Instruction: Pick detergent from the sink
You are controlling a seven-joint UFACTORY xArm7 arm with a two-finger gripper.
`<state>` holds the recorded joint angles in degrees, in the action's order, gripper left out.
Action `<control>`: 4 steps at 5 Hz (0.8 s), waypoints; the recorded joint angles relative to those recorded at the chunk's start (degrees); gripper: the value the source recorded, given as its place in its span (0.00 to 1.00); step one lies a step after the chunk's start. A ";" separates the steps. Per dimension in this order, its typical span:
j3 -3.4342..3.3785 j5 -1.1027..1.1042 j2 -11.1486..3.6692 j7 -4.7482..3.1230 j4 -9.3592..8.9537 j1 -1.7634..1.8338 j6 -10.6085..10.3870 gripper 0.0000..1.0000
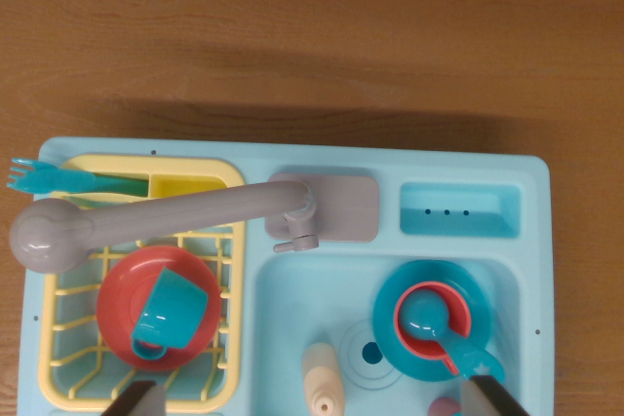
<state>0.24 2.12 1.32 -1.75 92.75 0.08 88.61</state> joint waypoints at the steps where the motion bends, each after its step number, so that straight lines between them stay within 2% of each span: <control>1: 0.00 0.00 0.00 0.00 0.00 0.00 0.00 0.00; 3: 0.07 -0.12 -0.10 -0.39 -1.13 -0.05 -1.07 0.00; 4: 0.07 -0.12 -0.10 -0.39 -1.13 -0.05 -1.07 0.00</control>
<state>0.31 2.00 1.22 -2.14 91.62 0.03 87.54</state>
